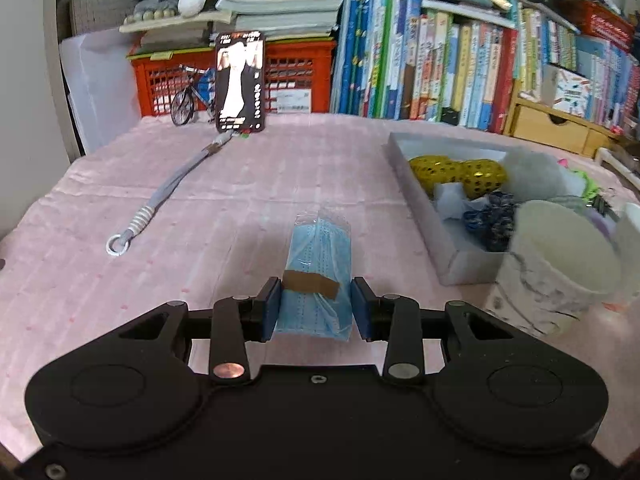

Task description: Organize soft objects

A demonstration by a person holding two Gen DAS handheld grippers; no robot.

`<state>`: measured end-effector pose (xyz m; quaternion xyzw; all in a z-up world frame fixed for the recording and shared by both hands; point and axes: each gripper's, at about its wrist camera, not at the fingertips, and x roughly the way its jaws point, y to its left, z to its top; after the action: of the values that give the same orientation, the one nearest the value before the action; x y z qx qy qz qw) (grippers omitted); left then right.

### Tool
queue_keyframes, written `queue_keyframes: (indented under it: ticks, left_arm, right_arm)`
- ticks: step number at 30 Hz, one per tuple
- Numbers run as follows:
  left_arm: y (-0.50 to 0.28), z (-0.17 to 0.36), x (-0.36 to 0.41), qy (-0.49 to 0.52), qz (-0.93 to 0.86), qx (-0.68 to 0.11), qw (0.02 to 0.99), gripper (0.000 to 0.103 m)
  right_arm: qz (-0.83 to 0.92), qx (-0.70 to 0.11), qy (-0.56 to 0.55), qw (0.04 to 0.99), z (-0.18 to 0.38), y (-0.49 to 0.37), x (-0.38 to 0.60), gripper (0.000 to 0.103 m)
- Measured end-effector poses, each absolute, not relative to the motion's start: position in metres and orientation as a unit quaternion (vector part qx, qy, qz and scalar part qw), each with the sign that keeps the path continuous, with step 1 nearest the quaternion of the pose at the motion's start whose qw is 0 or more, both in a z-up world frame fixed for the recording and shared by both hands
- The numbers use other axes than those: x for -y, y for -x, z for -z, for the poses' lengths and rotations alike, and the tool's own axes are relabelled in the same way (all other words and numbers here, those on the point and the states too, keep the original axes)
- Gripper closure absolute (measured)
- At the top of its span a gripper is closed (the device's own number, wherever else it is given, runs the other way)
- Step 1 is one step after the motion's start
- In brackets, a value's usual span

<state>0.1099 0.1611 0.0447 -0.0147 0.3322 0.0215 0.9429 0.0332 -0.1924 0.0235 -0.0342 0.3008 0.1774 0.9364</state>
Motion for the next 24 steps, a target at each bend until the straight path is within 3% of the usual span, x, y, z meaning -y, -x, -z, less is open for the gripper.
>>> queue_keyframes:
  ticks: [12, 19, 24]
  left_arm:
    - [-0.102, -0.063, -0.165, 0.006, -0.075, -0.302, 0.95, 0.068]
    - [-0.036, -0.045, -0.174, 0.018, -0.069, -0.283, 0.956, 0.068]
    - [0.019, -0.022, -0.174, 0.033, -0.061, -0.308, 0.949, 0.068]
  right_arm:
    - [-0.385, -0.416, 0.033, 0.824, -0.023, -0.032, 0.184, 0.028]
    - [-0.448, -0.458, 0.016, 0.768, 0.043, 0.009, 0.147, 0.029]
    - [-0.411, -0.48, 0.112, 0.767, 0.13, 0.034, 0.094, 0.048]
